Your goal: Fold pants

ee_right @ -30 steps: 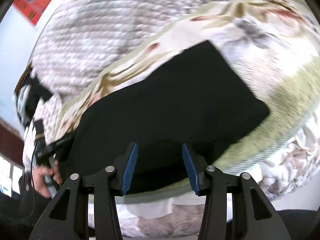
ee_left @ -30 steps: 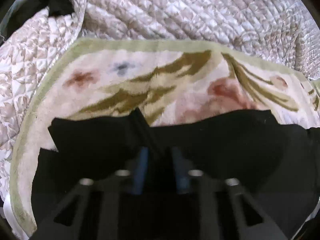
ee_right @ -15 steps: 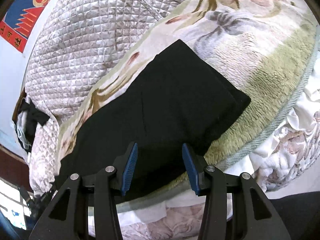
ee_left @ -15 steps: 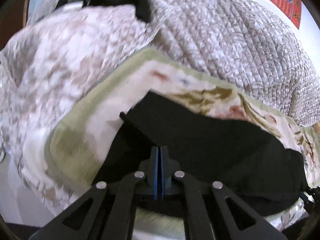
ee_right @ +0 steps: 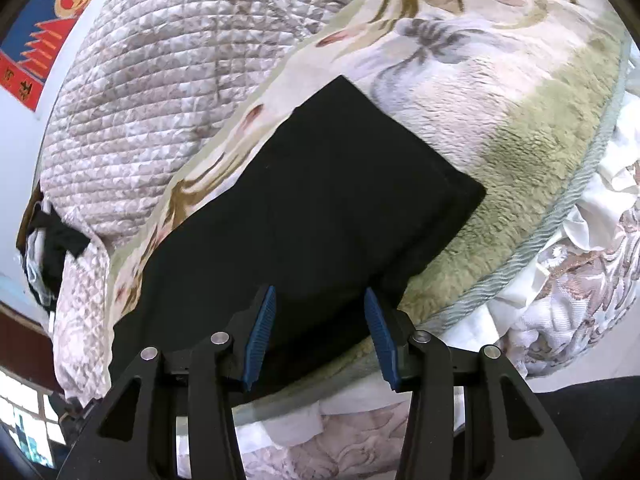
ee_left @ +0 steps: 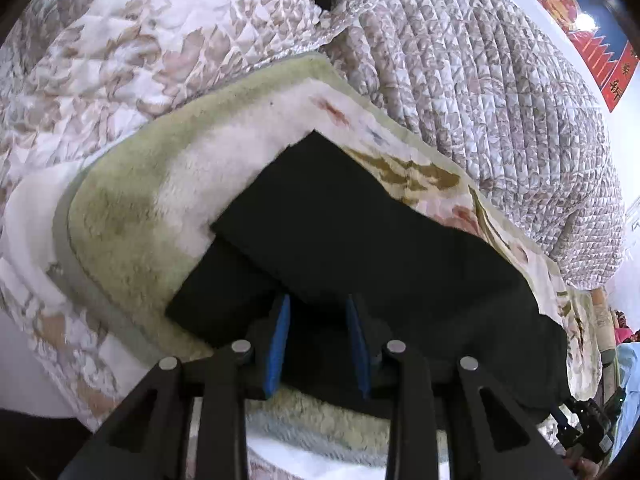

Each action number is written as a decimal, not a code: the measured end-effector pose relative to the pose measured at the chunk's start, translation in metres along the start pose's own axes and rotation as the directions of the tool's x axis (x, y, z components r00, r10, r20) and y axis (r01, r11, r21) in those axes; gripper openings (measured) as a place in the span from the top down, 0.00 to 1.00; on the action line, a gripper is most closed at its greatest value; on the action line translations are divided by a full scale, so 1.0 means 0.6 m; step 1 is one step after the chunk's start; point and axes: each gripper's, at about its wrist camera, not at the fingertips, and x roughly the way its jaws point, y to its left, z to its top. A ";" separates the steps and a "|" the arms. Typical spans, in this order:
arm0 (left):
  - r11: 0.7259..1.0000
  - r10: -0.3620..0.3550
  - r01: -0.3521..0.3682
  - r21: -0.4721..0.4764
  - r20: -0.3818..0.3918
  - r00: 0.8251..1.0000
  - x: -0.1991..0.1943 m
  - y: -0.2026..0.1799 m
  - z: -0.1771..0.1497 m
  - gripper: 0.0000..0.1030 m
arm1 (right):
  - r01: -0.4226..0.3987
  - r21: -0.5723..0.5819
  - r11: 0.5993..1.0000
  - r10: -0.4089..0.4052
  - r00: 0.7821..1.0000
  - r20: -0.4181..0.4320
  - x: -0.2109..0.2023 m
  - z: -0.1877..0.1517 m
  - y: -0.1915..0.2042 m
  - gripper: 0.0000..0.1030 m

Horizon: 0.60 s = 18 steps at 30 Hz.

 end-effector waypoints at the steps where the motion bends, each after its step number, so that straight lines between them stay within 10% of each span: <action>1: 1.000 0.004 -0.005 0.007 0.006 1.000 0.003 -0.002 0.006 0.69 | 0.000 0.006 1.000 -0.001 1.000 0.009 -0.001 0.001 -0.003 0.55; 16: 0.993 0.083 -0.086 0.075 0.040 0.996 0.025 -0.018 0.036 0.93 | -0.002 0.048 0.999 -0.002 0.996 0.092 -0.004 0.026 -0.018 0.55; 18: 0.993 0.083 -0.086 0.077 0.038 0.996 0.025 -0.021 0.039 0.95 | 0.022 0.050 0.999 -0.027 0.995 0.096 0.001 0.034 -0.019 0.71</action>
